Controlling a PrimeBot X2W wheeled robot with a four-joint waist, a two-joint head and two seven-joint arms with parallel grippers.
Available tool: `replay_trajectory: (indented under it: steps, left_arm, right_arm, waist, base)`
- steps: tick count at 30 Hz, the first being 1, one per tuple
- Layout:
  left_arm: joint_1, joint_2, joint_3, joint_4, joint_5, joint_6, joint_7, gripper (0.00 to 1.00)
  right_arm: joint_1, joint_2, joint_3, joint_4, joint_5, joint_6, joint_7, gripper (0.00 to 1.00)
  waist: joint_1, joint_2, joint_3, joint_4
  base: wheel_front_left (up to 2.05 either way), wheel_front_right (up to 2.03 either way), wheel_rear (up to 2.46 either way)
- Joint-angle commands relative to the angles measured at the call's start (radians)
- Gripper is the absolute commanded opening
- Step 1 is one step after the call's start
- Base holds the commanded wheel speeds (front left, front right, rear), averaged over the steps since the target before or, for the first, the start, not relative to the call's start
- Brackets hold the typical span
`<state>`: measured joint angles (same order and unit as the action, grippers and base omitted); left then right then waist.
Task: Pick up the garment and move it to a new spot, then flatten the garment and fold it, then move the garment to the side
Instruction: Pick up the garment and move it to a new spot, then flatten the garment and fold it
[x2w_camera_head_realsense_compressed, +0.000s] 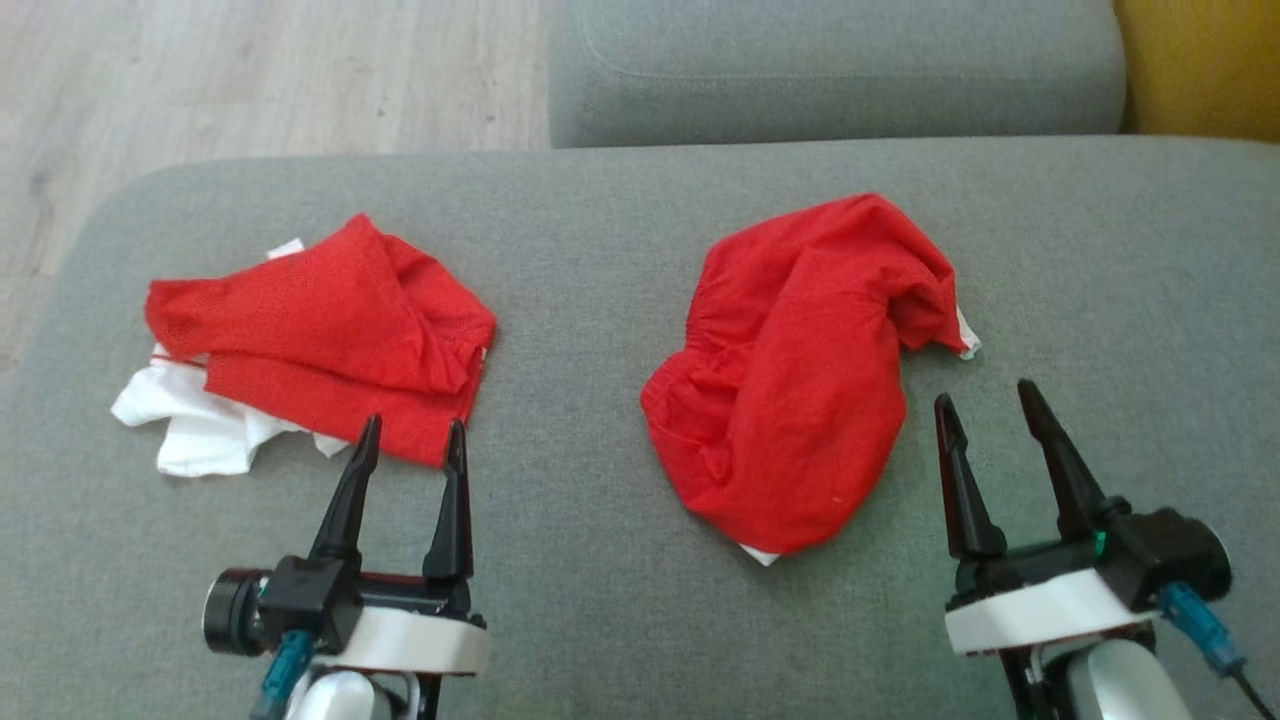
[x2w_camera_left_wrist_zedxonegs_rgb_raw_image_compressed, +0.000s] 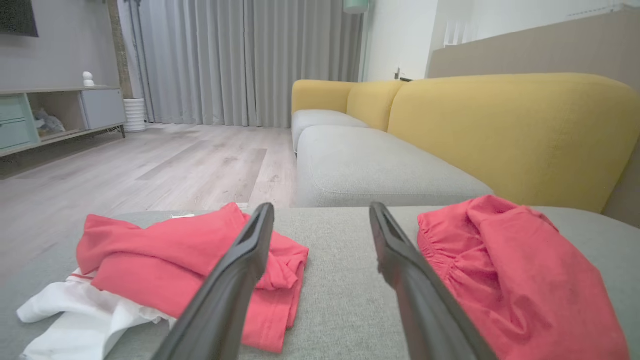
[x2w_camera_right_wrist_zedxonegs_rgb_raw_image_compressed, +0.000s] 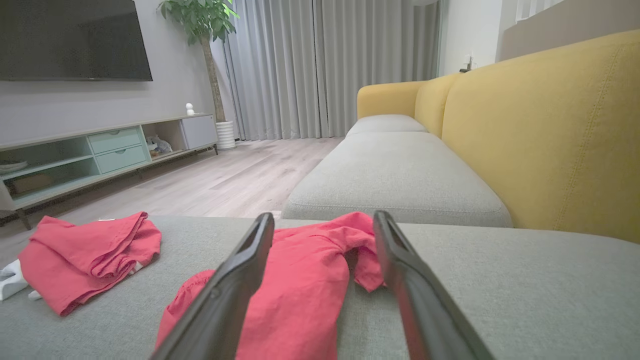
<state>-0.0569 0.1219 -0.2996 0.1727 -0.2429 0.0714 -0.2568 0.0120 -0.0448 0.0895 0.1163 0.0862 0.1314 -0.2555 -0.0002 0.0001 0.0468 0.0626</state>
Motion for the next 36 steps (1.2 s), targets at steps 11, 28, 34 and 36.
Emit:
replay_trajectory:
  steps: [11, 28, 34, 36]
  left_arm:
    - [-0.050, -0.028, 0.062, -0.041, 0.063, -0.042, -0.005, 1.00]
    - [-0.109, -0.059, 0.058, -0.011, 0.095, -0.084, -0.005, 1.00]
    - [-0.108, -0.064, 0.074, -0.008, 0.103, -0.084, -0.005, 1.00]
    - [-0.103, -0.065, 0.080, -0.005, 0.106, -0.083, -0.005, 1.00]
  right_arm:
    - [-0.035, -0.005, 0.002, 0.024, -0.039, -0.001, -0.006, 1.00]
    - [-0.256, -0.005, 0.052, 0.477, 0.021, -0.001, 0.070, 1.00]
    - [-0.313, -0.005, 0.098, 0.603, 0.012, -0.001, 0.085, 0.46]
    - [-0.326, -0.005, 0.095, 0.614, 0.005, -0.001, 0.063, 0.00]
  waist:
    - [0.0002, -0.0001, 0.022, 0.011]
    - [0.0002, -0.0001, 0.121, 0.077]
    - [0.0002, -0.0001, 0.119, 0.081]
    - [0.0002, -0.0001, 0.111, 0.071]
  base:
    - [0.00, 0.00, 0.00]
    - [0.00, 0.00, 0.00]
    - [0.00, 0.00, 0.00]
    - [0.00, 0.00, 0.00]
